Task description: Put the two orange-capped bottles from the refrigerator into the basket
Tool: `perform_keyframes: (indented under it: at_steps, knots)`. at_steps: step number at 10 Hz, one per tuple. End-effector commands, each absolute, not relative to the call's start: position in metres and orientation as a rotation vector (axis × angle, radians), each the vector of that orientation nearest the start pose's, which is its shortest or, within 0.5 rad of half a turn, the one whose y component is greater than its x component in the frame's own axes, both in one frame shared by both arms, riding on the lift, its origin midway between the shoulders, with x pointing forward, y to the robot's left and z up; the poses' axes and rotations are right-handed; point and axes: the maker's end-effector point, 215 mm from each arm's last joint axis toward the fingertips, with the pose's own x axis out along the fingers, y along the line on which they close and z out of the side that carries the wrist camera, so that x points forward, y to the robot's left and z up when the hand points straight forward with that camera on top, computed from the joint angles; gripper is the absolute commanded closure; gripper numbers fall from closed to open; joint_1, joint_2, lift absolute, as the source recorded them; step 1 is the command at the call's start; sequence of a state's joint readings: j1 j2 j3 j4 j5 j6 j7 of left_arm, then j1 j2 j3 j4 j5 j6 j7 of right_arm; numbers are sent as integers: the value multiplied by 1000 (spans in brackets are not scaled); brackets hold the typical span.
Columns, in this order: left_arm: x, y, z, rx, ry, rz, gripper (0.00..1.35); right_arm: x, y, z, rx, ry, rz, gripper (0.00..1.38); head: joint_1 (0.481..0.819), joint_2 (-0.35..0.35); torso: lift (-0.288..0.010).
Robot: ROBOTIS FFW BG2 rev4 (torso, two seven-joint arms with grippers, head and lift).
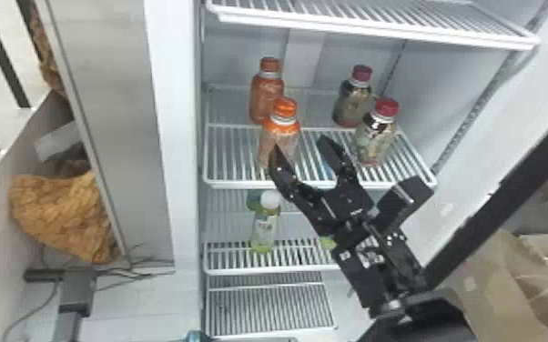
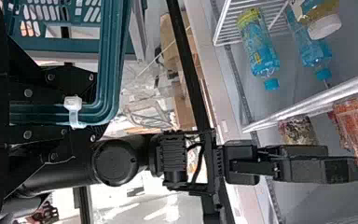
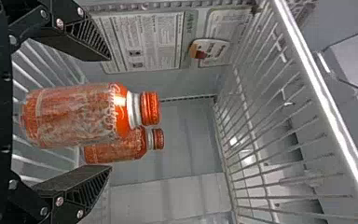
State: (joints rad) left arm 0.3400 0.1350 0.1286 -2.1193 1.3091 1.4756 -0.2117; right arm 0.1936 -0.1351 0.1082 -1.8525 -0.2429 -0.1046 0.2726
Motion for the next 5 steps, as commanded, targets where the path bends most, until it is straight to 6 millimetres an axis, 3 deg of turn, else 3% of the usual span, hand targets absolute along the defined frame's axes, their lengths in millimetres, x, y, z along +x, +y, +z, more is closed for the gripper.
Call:
perform_keyframes:
  at_steps: [1,4,5]
  knots:
    - [252,3,-353,-944,1015,-1050,1207,528,-137,-262,94,-175,415,239,695,-199,-40]
    - [253,3,-353,-943,1014,-1049,1207,540,-128,-264,90,-159,440,243,695,-189,-40]
    - [254,3,-352,-942,1012,-1050,1207,541,-123,-261,79,-153,454,364,695,-184,-40]
